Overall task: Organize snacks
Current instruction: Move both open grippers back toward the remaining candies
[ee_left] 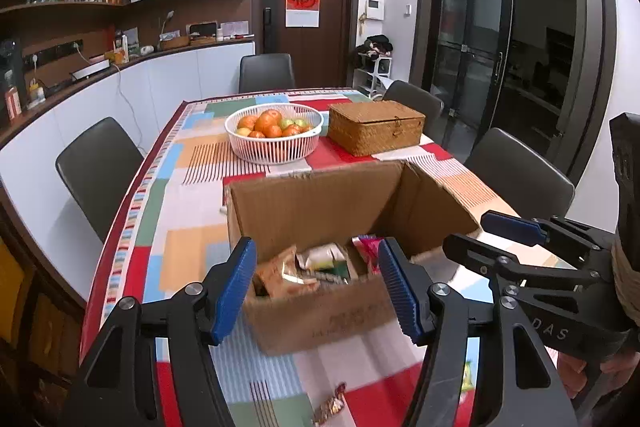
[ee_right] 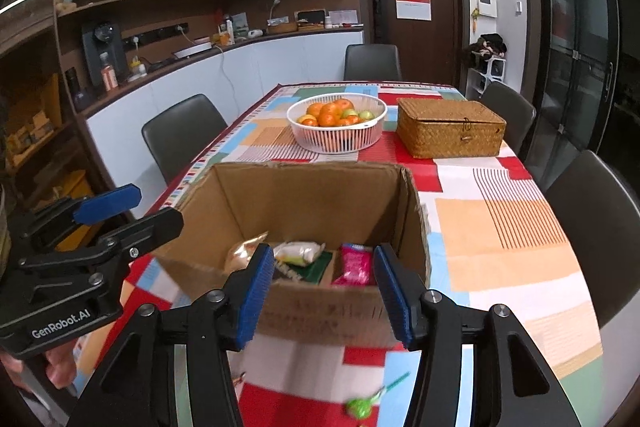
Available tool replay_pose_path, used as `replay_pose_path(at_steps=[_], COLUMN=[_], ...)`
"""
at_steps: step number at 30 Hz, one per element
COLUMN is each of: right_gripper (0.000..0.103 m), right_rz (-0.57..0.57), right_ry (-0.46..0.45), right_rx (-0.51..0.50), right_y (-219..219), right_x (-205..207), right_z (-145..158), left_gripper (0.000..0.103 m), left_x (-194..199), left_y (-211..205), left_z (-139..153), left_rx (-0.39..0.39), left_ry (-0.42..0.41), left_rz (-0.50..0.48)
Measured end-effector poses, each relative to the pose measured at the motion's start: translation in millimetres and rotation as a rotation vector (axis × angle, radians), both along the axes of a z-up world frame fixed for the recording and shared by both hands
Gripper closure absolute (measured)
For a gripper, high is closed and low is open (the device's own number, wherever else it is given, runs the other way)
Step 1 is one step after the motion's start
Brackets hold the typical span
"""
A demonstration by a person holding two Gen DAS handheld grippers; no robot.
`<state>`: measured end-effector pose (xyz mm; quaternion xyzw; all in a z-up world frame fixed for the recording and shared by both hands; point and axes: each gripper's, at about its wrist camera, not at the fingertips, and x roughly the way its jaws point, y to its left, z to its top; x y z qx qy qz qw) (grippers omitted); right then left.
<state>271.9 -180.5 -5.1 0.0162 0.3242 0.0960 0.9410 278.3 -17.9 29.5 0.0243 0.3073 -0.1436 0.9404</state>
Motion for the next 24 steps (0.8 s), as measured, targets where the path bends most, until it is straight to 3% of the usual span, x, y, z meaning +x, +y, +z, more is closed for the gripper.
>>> replay_pose_path(at_steps=[7,24], right_gripper=[0.05,0.05], right_rz=[-0.019,-0.047], right_ry=[0.034,0.2], right_rx=[0.007,-0.044], right_y=[-1,-10], right_x=[-26,-58], right_z=[-12,-78], left_gripper=[0.041,0.041], left_x=[-26,-58], left_y=[2,0], left_z=[-15,-89], left_rx=[0.02,0.052], left_ry=[0.038,0.224], left_rz=[0.007,0.004])
